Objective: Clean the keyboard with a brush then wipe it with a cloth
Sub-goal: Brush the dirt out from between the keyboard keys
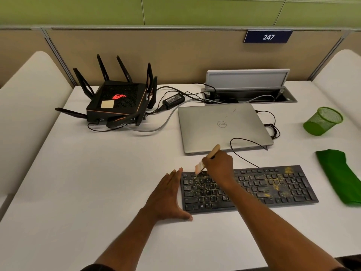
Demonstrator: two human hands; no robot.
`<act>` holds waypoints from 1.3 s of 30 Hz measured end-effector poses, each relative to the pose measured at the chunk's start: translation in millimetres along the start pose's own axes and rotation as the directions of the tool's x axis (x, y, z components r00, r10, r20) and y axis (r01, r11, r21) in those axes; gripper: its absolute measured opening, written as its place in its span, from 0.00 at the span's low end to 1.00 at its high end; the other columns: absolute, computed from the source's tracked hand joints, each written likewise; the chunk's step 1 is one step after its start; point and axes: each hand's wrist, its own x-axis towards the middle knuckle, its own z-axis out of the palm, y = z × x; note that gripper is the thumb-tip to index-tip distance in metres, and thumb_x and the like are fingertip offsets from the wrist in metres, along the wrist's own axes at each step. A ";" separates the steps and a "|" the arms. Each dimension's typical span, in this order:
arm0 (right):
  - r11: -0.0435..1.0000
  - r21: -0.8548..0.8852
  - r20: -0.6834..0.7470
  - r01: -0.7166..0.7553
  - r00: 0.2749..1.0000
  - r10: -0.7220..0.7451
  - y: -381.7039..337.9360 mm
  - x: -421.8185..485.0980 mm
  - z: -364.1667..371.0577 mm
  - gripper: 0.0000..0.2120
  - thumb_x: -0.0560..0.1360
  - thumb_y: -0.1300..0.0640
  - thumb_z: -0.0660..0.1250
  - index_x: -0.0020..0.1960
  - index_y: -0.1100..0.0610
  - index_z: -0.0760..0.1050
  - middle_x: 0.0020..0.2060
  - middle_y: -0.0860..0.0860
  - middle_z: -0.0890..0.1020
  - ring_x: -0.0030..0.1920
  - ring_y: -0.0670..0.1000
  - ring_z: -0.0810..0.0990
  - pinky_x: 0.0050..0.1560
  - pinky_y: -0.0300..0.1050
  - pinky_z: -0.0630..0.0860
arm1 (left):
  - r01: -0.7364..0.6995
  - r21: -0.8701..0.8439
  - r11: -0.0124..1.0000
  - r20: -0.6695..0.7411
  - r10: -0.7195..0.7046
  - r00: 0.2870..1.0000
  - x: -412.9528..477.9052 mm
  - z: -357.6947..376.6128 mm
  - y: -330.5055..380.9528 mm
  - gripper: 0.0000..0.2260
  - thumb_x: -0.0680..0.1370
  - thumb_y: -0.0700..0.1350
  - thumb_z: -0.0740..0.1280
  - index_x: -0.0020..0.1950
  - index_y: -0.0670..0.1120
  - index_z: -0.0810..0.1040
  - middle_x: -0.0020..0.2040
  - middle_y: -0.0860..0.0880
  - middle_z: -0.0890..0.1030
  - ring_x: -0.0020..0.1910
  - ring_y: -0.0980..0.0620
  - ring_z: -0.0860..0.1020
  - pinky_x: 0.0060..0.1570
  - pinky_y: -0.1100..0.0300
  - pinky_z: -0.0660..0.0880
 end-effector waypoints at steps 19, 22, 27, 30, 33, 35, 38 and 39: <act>0.998 -0.070 -0.067 0.001 0.998 -0.005 13.2 1.1 -37.4 0.13 0.74 0.61 0.66 0.31 0.54 0.70 0.26 0.47 0.74 0.27 0.44 0.72 0.26 0.33 0.62 | -0.021 0.305 0.952 0.152 -0.027 0.988 19.5 -0.1 29.5 0.67 0.63 0.77 0.70 0.80 0.45 0.30 0.80 0.48 0.28 0.79 0.46 0.29 0.77 0.39 0.34; 0.999 -0.030 -0.060 0.035 0.997 -0.037 9.6 2.6 -37.2 0.14 0.75 0.61 0.66 0.32 0.55 0.71 0.27 0.49 0.75 0.27 0.45 0.72 0.24 0.33 0.65 | -0.006 0.338 0.941 0.167 -0.054 0.984 21.9 -3.8 34.7 0.67 0.63 0.78 0.69 0.81 0.44 0.31 0.82 0.46 0.32 0.80 0.46 0.31 0.77 0.39 0.33; 0.998 -0.050 0.002 0.031 1.000 -0.031 11.7 1.7 -33.9 0.08 0.74 0.60 0.67 0.36 0.59 0.76 0.31 0.53 0.80 0.32 0.51 0.79 0.34 0.47 0.77 | -0.011 0.353 0.936 0.192 -0.061 0.980 31.7 -8.1 48.2 0.66 0.64 0.78 0.69 0.81 0.44 0.33 0.83 0.45 0.36 0.81 0.47 0.34 0.76 0.37 0.32; 0.996 -0.088 -0.040 -0.002 0.999 -0.001 21.9 3.1 -41.3 0.06 0.73 0.59 0.67 0.39 0.60 0.77 0.34 0.54 0.80 0.34 0.51 0.79 0.31 0.42 0.72 | -0.028 0.357 0.934 0.208 -0.050 0.977 34.8 -8.1 53.3 0.65 0.65 0.77 0.69 0.81 0.44 0.34 0.83 0.44 0.38 0.81 0.46 0.36 0.76 0.37 0.33; 0.994 -0.111 -0.080 -0.019 0.997 0.010 26.2 5.9 -50.3 0.07 0.73 0.59 0.66 0.37 0.59 0.74 0.32 0.52 0.78 0.32 0.50 0.77 0.29 0.39 0.65 | -0.043 0.375 0.926 0.212 -0.040 0.977 36.6 -7.9 56.9 0.65 0.65 0.77 0.69 0.82 0.43 0.34 0.83 0.44 0.38 0.81 0.45 0.37 0.76 0.38 0.33; 0.995 -0.100 -0.076 0.005 0.997 -0.013 22.5 5.5 -53.6 0.10 0.74 0.59 0.66 0.34 0.56 0.72 0.30 0.50 0.76 0.30 0.48 0.75 0.27 0.36 0.64 | -0.056 0.379 0.924 0.205 -0.025 0.978 38.0 -8.0 58.8 0.65 0.65 0.77 0.69 0.82 0.43 0.35 0.83 0.44 0.40 0.82 0.45 0.39 0.77 0.40 0.34; 0.996 -0.065 -0.013 0.062 0.998 -0.063 15.9 2.6 -51.5 0.15 0.73 0.61 0.65 0.29 0.53 0.71 0.25 0.46 0.75 0.27 0.45 0.74 0.24 0.30 0.64 | -0.072 0.364 0.929 0.198 -0.001 0.980 39.8 -8.0 60.9 0.64 0.65 0.76 0.70 0.82 0.43 0.37 0.83 0.43 0.41 0.82 0.45 0.40 0.79 0.43 0.36; 0.995 -0.071 0.007 0.069 0.998 -0.069 16.7 2.2 -49.9 0.15 0.73 0.61 0.65 0.29 0.53 0.72 0.25 0.46 0.75 0.27 0.44 0.74 0.24 0.30 0.64 | -0.077 0.354 0.932 0.197 0.006 0.980 40.8 -7.9 62.2 0.64 0.65 0.76 0.70 0.82 0.43 0.37 0.83 0.43 0.42 0.82 0.45 0.41 0.79 0.45 0.37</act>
